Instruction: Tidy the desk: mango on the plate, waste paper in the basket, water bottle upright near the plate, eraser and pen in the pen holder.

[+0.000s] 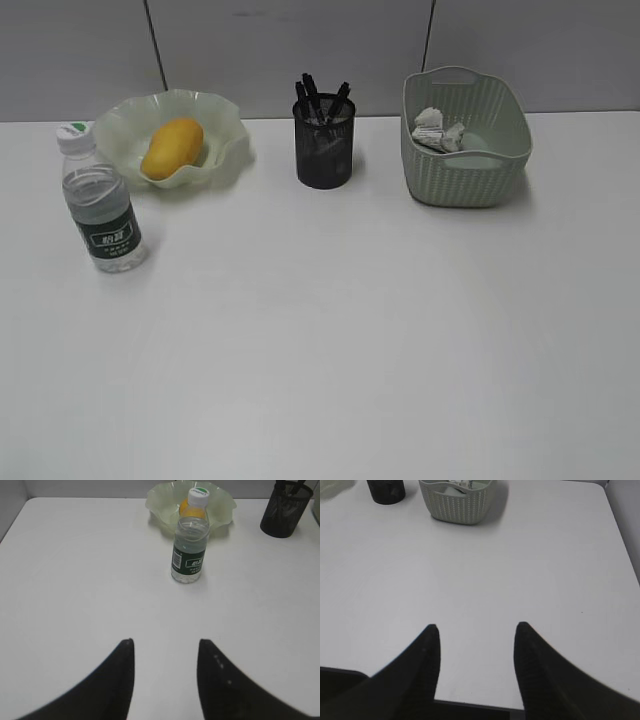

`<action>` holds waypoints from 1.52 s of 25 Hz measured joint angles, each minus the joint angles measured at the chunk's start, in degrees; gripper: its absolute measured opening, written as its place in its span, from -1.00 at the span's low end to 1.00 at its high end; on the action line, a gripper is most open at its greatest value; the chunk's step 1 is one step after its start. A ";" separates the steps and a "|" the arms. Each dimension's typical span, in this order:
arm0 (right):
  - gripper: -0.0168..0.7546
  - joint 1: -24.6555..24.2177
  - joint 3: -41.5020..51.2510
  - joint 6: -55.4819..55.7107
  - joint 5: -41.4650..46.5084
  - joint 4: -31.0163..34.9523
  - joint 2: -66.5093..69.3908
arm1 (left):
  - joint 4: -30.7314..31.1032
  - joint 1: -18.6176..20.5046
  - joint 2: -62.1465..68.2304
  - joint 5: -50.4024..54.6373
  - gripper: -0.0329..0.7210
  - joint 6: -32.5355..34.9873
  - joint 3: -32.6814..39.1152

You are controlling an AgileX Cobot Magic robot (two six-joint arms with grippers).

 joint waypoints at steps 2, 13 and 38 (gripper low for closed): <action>0.05 0.00 0.06 1.05 -0.05 -0.95 -0.14 | 0.01 -0.32 0.00 0.05 -0.07 0.00 0.00; 0.04 0.00 0.11 3.87 -0.05 -2.72 -0.25 | 0.01 -4.94 0.00 0.05 -0.09 0.00 0.00; 0.29 0.00 0.11 6.98 -0.05 -2.94 -0.25 | -0.08 -4.94 0.00 0.05 0.54 -0.15 0.00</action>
